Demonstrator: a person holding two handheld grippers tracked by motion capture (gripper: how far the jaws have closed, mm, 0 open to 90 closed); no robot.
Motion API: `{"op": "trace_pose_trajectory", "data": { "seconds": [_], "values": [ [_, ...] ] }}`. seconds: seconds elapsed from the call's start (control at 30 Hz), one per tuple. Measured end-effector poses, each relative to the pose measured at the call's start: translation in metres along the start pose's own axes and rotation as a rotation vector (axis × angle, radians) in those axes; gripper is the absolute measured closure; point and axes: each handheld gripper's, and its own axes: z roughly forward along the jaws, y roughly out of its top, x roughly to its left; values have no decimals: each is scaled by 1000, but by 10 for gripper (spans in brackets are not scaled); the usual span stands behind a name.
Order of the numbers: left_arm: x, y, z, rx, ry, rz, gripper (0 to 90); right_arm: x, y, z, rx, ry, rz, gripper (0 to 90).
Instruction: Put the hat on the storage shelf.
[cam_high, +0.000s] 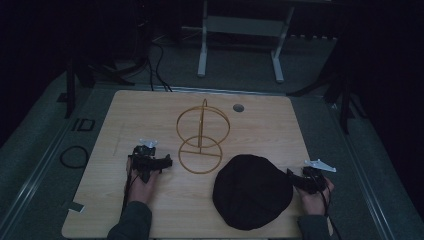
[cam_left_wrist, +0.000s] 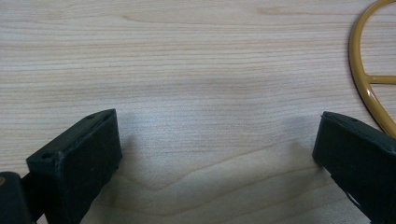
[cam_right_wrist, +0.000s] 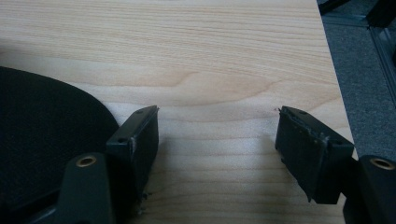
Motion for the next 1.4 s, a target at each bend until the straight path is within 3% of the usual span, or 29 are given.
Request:
{"op": "trace_pose_trajectory", "data": {
  "seconds": [0.47,0.97,1.4],
  "values": [
    [0,0,0,0,0,0,6,0,0,1,9,-13,12,250],
    [0,0,0,1,-3,4,7,-1,2,-2,22,30,-2,337],
    [-1,0,-1,2,-5,9,7,-6,14,-16,52,95,-110,362]
  ]
}}
